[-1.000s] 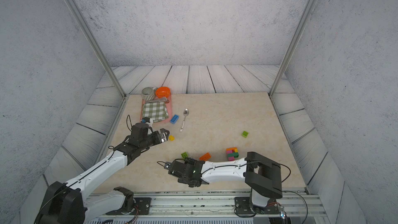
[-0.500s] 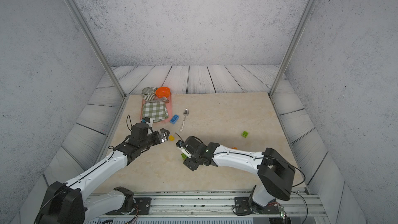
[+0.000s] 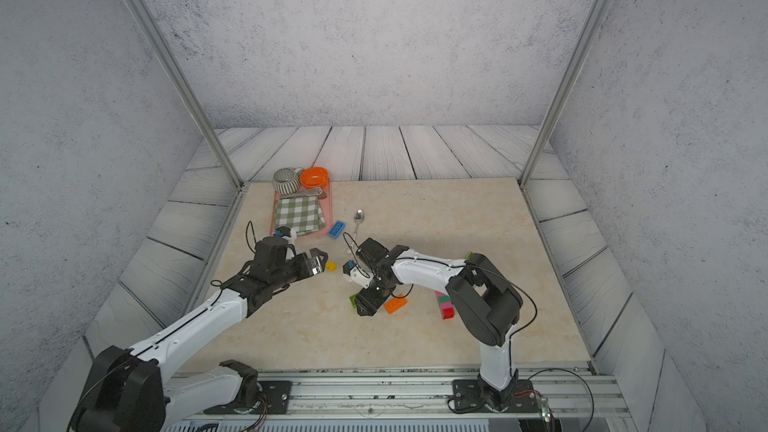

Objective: Assemble the letter p with lego
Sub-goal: Adjust the lego brick at the center of the board.

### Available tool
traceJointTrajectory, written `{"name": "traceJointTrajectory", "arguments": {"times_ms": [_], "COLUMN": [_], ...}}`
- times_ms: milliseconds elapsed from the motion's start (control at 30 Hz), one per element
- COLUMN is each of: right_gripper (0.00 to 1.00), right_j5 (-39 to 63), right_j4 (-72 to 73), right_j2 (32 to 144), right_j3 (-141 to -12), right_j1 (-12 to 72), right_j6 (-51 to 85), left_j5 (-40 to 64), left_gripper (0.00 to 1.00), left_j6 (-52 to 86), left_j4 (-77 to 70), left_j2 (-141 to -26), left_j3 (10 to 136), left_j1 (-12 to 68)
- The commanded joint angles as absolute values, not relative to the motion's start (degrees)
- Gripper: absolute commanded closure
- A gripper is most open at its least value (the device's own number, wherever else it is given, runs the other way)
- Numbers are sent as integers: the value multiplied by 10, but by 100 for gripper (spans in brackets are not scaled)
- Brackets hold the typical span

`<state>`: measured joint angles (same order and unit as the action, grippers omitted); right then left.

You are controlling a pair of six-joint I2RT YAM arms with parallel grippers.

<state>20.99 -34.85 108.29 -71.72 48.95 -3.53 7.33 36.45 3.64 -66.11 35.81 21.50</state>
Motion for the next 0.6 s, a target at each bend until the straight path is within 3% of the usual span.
{"name": "traceJointTrajectory", "arguments": {"times_ms": [0,133,267,300,567], "right_gripper": [40,53,81,83,84], "right_j5": [222,178,67,22,-303], "right_j4": [-403,-388,-354,-342,-224], "right_j2": [1093,1077,1055,1049,1019], "right_j3": [-726,-709,-688,-681,-633], "right_j1": [490,502,543,554,626], "right_j6": [-59,-55,-50,-48,-92], "left_j5": [78,80,80,75,30], "left_gripper": [2,2,2,2,2], "left_j6": [363,363,363,362,362], "left_j4": [32,30,32,34,50], "left_j2": [-664,-667,-670,-669,-651], "left_j3": [357,357,358,358,353], "left_j1": [209,210,210,210,207]}}
